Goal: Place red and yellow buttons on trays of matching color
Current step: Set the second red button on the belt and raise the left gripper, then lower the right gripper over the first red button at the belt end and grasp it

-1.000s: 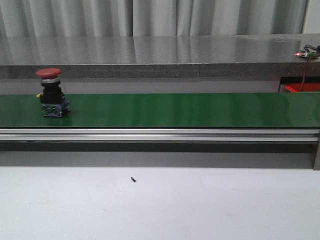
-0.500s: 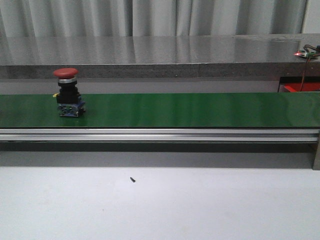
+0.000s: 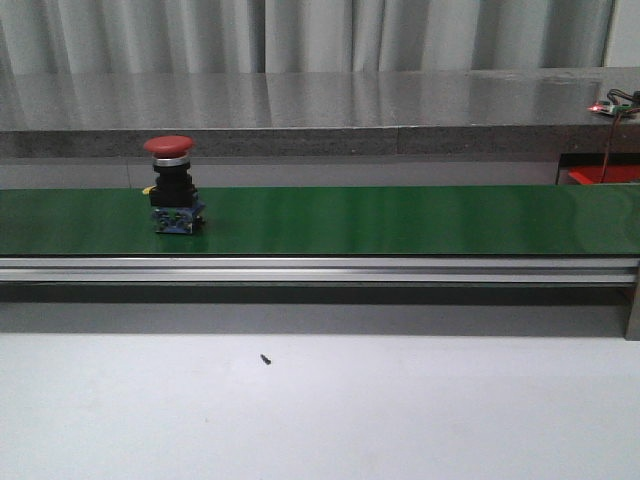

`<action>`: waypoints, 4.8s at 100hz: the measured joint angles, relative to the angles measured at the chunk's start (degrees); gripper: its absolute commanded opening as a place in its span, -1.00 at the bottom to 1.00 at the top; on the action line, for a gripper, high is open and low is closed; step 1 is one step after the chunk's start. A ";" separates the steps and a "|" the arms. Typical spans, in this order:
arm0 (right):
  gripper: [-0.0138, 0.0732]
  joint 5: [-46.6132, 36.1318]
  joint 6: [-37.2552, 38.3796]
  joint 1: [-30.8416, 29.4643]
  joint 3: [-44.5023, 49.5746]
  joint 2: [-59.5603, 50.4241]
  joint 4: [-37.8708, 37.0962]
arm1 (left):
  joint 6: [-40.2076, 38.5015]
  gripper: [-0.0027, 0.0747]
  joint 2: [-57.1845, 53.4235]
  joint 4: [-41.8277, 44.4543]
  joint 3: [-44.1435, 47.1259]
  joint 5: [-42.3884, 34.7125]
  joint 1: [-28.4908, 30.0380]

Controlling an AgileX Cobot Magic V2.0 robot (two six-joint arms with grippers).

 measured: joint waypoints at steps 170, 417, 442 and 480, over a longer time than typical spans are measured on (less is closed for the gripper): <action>-0.83 0.00 0.00 0.00 0.00 0.00 0.00 | 2.71 -0.98 -60.56 -7.71 50.21 -18.32 -4.95; 0.76 31.61 6.55 18.33 -49.63 54.59 0.61 | 2.71 -0.98 -66.20 -7.96 53.72 -18.65 -5.09; 0.76 33.13 7.39 18.06 -52.46 60.91 -1.40 | 2.71 -0.98 -66.20 -7.96 53.72 -18.65 -5.09; -0.05 33.39 7.58 15.34 -52.46 64.94 -2.29 | 2.71 -0.98 -66.20 -7.96 53.72 -18.78 -5.09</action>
